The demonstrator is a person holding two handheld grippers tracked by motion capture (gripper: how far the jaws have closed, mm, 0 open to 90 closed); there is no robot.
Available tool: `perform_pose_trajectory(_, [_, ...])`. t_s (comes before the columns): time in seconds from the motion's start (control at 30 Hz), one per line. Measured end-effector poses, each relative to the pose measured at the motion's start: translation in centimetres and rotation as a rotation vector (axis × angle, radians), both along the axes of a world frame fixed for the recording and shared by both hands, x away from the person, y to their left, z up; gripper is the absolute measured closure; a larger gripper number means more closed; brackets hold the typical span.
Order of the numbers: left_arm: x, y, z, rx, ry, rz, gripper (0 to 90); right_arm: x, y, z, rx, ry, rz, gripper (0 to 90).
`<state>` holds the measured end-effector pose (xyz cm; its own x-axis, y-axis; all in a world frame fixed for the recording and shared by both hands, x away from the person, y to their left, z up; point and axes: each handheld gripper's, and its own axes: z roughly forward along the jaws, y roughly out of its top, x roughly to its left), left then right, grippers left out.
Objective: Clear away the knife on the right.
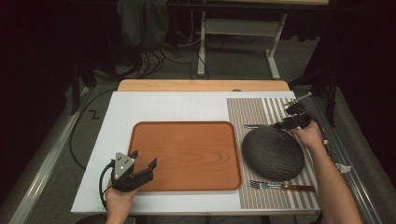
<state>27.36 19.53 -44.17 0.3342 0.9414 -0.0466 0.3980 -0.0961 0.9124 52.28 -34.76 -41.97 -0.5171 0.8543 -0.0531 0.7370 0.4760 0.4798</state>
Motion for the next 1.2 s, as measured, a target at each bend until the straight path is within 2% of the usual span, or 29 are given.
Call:
perform_pose_trajectory(0.17, [0.0,0.0,0.0,0.002,0.001,0.000,26.7,0.1,-0.3,-0.2,0.025,0.032,-0.028,52.8])
perform_pose_trajectory(0.33, [0.0,0.0,0.0,0.001,0.001,-0.001,26.7,0.1,-0.2,-0.5,0.010,0.039,-0.028,57.4])
perform_pose_trajectory(0.57, [0.0,0.0,0.0,0.002,0.000,-0.002,26.7,0.0,-0.1,-0.5,0.003,0.027,-0.019,60.7])
perform_pose_trajectory(0.7, [0.0,0.0,0.0,0.002,0.001,-0.003,26.7,-0.1,0.1,-0.5,0.006,0.025,-0.004,68.4])
perform_pose_trajectory(0.8, [0.0,0.0,0.0,0.002,0.001,-0.004,26.7,-0.2,0.2,-0.5,0.000,0.018,0.000,69.3])
perform_pose_trajectory(0.83, [0.0,0.0,0.0,0.002,0.001,-0.004,26.7,-0.3,0.2,-0.5,0.002,0.019,0.007,73.6])
perform_pose_trajectory(1.03, [-0.1,0.0,0.0,0.002,0.000,-0.004,26.7,-0.3,0.5,-0.5,-0.019,0.014,0.019,77.8])
perform_pose_trajectory(1.2, [0.0,0.0,0.0,0.002,-0.001,-0.003,26.7,-0.3,1.0,-0.4,-0.060,-0.002,0.032,78.2])
